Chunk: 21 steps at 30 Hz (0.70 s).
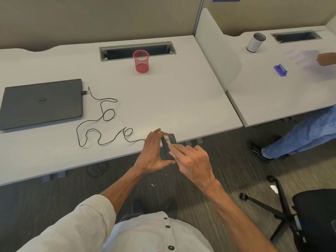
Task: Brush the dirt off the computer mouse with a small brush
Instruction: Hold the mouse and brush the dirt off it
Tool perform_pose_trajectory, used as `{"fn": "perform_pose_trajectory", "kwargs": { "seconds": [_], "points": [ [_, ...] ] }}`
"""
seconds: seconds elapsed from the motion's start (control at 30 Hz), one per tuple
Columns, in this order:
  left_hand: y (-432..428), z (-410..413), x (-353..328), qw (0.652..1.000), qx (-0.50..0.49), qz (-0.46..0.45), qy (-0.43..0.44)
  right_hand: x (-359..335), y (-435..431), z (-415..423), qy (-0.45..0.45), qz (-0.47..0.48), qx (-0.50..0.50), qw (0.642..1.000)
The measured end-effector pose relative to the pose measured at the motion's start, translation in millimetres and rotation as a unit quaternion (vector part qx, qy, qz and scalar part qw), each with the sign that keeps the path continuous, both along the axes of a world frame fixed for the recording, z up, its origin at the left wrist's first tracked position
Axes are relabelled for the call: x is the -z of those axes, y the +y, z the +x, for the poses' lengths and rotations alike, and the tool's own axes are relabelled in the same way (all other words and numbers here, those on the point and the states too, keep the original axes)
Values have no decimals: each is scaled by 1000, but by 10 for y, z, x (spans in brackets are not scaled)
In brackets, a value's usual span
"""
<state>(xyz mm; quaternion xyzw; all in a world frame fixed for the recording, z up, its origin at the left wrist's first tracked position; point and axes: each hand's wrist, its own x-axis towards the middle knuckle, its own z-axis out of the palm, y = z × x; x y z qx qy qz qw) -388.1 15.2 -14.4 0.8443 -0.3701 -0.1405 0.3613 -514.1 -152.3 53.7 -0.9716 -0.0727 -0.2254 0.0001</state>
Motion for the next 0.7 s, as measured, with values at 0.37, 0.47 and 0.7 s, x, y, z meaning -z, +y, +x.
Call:
{"fn": "perform_pose_trajectory", "kwargs": {
  "seconds": [0.37,0.47,0.7],
  "points": [
    [-40,-29,14,1000,-8,-14,4,53,1,-180,100,-7,-48,994],
    [-54,-35,19,1000,-8,-9,1,18,14,-227,101,14,-52,993],
    [-73,-36,8,1000,8,10,-14,-31,-45,-129,61,15,-12,998]
  ]
}}
